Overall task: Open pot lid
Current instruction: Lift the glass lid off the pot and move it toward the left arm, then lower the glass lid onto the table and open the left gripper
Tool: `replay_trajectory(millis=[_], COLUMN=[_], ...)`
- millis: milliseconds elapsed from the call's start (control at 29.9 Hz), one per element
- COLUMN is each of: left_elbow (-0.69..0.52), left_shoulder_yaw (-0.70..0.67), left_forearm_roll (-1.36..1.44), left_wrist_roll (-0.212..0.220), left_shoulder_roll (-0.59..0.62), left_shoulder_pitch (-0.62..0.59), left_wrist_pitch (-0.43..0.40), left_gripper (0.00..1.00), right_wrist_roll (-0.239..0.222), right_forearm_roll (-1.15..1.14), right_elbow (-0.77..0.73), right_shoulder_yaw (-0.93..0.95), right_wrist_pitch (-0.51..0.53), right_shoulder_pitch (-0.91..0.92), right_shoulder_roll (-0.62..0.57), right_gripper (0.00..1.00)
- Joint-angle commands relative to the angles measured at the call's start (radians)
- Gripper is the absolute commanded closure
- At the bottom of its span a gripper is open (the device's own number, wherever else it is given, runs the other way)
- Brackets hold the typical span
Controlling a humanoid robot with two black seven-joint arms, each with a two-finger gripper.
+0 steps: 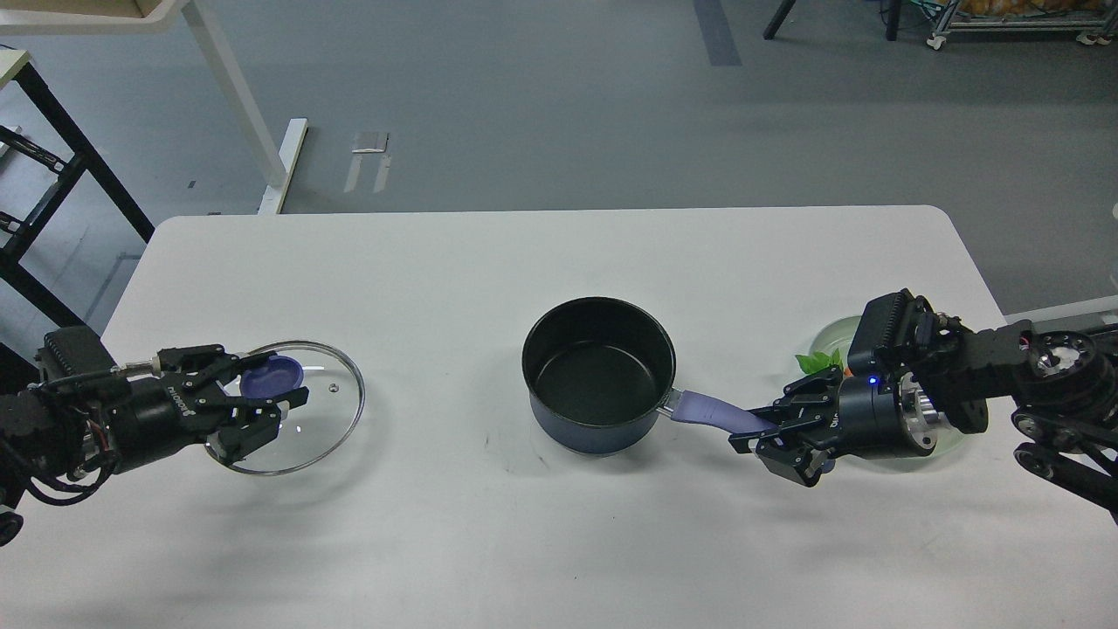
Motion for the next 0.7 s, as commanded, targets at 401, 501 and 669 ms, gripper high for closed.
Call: replay_trajectory(millis=[401, 501, 669], left_elbow=[0.11, 0.124, 0.124], left_shoulder_yaw=[0.007, 0.007, 0.007], left_forearm_roll=[-0.02, -0.02, -0.018], left_wrist_roll=[0.0, 0.0, 0.0], left_shoulder_roll=[-0.032, -0.051, -0.052], left_shoulder_pitch=[0.098, 0.112, 0.112], left_wrist_pitch=[0.056, 0.058, 0.056], left_gripper=[0.55, 0.53, 0.25], right_wrist_roll=[0.0, 0.0, 0.0], right_forearm_roll=[0.0, 0.0, 0.0], right_elbow=[0.0, 0.0, 0.0], right_shoulder_yaw=[0.0, 0.0, 0.0], right_wrist_pitch=[0.0, 0.0, 0.0], right_shoulder_pitch=[-0.003, -0.003, -0.005], right_shoulder_roll=[0.002, 0.002, -0.001], right_gripper=[0.65, 0.65, 0.65])
